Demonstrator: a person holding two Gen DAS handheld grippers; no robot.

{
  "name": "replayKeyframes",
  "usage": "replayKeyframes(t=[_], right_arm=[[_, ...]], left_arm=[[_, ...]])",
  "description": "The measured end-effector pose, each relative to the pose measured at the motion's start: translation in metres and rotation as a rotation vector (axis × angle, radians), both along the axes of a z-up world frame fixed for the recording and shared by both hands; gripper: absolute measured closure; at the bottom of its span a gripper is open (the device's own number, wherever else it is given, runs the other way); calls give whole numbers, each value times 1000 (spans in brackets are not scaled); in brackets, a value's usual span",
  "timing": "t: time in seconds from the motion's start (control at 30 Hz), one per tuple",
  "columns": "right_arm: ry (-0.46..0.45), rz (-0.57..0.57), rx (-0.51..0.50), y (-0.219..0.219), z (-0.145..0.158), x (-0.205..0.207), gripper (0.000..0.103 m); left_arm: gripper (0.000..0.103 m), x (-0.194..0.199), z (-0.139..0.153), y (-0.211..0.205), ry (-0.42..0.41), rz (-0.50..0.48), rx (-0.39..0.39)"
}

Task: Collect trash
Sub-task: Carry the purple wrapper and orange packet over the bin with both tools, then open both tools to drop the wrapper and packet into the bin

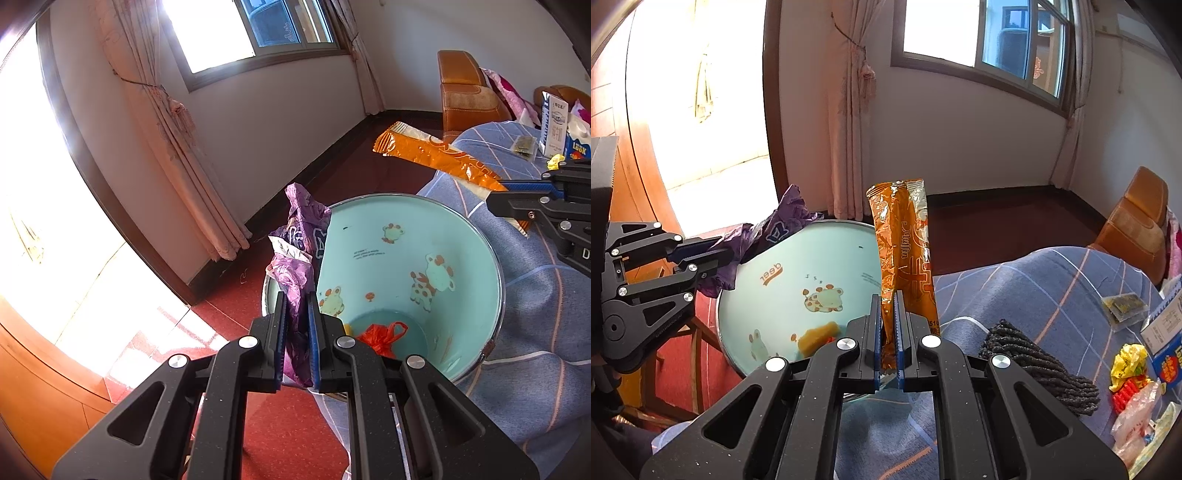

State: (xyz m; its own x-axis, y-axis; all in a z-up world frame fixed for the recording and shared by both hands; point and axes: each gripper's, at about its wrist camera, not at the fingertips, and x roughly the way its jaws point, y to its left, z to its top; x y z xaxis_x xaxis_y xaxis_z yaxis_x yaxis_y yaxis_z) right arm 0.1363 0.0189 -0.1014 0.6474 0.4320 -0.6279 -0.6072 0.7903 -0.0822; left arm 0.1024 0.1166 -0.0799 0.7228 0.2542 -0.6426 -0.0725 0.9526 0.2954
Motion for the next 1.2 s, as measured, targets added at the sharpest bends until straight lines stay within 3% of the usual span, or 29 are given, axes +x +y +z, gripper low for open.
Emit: replayKeyframes(t=[0.8, 0.93, 1.03, 1.2], right_arm=[[1, 7, -1, 5, 2, -2, 96], [0, 18, -5, 7, 0, -4, 93], [6, 10, 0, 6, -2, -3, 81], [12, -1, -1, 3, -3, -3, 79]], left_arm=[[92, -2, 3, 1, -2, -19, -13], [81, -2, 3, -1, -10, -20, -21], [75, -2, 1, -1, -8, -20, -22], [69, 0, 0, -2, -9, -17, -22]])
